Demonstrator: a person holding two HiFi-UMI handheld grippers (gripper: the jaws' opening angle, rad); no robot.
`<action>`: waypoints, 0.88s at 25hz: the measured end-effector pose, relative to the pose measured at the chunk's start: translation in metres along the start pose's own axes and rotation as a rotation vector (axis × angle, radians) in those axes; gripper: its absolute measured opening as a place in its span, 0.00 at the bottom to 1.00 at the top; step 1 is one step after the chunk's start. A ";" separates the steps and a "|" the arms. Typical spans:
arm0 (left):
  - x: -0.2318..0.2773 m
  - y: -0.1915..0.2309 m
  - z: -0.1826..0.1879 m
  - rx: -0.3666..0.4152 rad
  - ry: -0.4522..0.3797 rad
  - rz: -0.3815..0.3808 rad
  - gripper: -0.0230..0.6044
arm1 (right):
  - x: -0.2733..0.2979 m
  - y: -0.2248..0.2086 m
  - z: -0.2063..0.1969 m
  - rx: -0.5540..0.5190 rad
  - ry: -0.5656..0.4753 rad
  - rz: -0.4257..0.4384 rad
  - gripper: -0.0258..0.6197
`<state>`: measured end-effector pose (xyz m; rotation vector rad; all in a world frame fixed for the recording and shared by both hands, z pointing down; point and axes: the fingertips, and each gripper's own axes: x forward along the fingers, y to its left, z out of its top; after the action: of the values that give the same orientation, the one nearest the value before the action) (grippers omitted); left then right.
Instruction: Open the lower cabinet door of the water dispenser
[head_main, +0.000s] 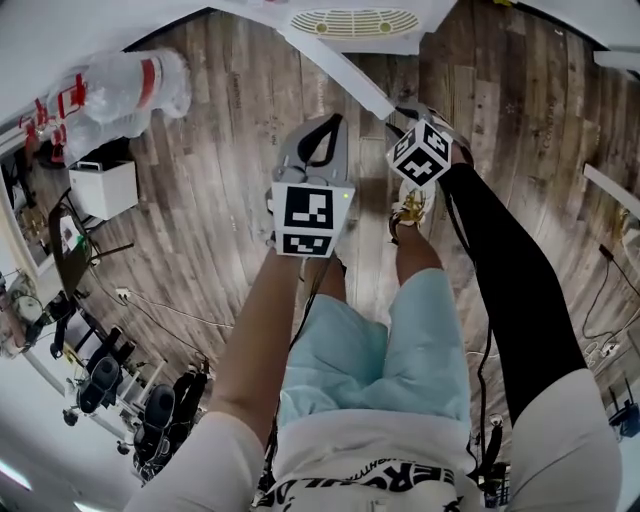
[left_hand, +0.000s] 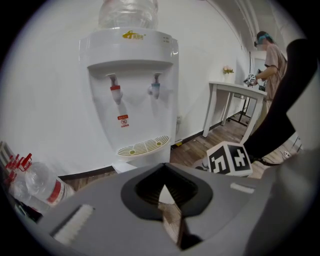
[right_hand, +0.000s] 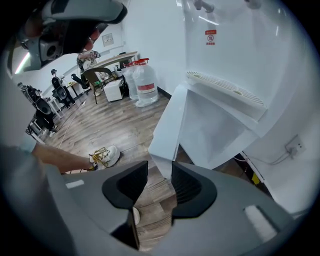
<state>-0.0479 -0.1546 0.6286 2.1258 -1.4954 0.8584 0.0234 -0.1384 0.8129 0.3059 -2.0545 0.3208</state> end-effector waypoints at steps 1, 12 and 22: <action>-0.001 0.003 -0.002 -0.001 0.000 -0.002 0.12 | 0.001 0.004 0.002 0.002 0.000 0.001 0.27; -0.020 0.020 -0.026 0.028 0.007 -0.047 0.12 | 0.006 0.040 0.012 0.003 0.028 0.012 0.27; -0.037 0.052 -0.049 0.003 -0.001 -0.031 0.12 | 0.018 0.075 0.026 -0.030 0.050 0.023 0.27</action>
<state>-0.1176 -0.1161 0.6376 2.1467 -1.4582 0.8490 -0.0320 -0.0788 0.8090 0.2535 -2.0128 0.3086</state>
